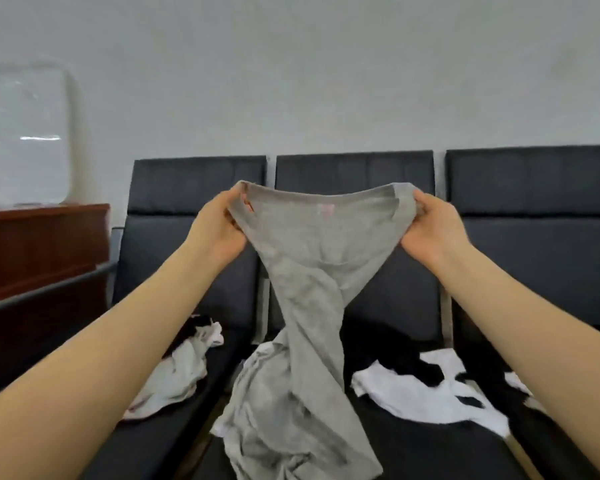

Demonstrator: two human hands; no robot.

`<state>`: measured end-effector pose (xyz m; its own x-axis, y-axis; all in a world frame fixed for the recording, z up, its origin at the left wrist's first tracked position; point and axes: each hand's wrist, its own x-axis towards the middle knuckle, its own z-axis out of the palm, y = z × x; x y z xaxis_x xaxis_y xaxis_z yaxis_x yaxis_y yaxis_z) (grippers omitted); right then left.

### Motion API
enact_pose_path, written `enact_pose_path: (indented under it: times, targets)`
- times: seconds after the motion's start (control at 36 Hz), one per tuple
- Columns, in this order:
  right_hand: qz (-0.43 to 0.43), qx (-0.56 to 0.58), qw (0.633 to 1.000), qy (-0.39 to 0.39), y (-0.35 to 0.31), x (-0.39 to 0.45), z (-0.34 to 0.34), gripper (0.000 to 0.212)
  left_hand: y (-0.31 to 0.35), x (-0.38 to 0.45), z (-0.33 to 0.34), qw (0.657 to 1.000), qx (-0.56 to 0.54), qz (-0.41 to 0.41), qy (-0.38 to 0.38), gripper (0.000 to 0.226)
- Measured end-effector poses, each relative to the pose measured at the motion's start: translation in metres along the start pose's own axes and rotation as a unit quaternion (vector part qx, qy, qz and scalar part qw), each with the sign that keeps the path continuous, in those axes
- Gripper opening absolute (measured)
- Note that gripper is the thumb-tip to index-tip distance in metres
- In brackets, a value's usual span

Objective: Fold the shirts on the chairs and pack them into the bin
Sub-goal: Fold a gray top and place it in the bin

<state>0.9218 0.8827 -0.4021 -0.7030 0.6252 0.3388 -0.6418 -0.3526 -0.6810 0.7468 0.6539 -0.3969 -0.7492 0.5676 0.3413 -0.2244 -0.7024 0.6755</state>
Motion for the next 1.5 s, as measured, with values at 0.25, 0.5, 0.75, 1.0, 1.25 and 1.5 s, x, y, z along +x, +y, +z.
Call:
enact_pose_path:
  times: [0.25, 0.5, 0.75, 1.0, 1.25, 1.5]
  targets:
    - [-0.182, -0.154, 0.971, 0.022, -0.118, -0.006, 0.100, 0.011, 0.099, 0.008, 0.116, 0.978, 0.078, 0.186, 0.051, 0.018]
    - [-0.323, -0.182, 0.929, 0.018, -0.197, -0.040, 0.180, 0.008, 0.181, -0.024, 0.200, 0.956, 0.053, 0.287, 0.000, 0.010]
    - [-0.393, -0.179, 0.901, 0.043, -0.233, -0.052, 0.210, 0.014, 0.213, -0.038, 0.233, 0.963, 0.032, 0.258, -0.068, 0.037]
    - [-0.307, -0.237, 0.915, 0.108, -0.198, -0.012, 0.140, 0.013, 0.157, -0.001, 0.193, 0.973, 0.161, 0.160, -0.044, 0.019]
    - [-0.089, -0.372, 0.908, 0.170, -0.076, 0.057, -0.011, 0.030, 0.005, 0.069, 0.075, 0.955, 0.288, -0.071, 0.009, 0.014]
    - [0.165, -0.408, 0.867, 0.234, 0.084, 0.062, -0.178, 0.011, -0.178, 0.096, -0.079, 0.905, 0.352, -0.189, 0.144, 0.034]
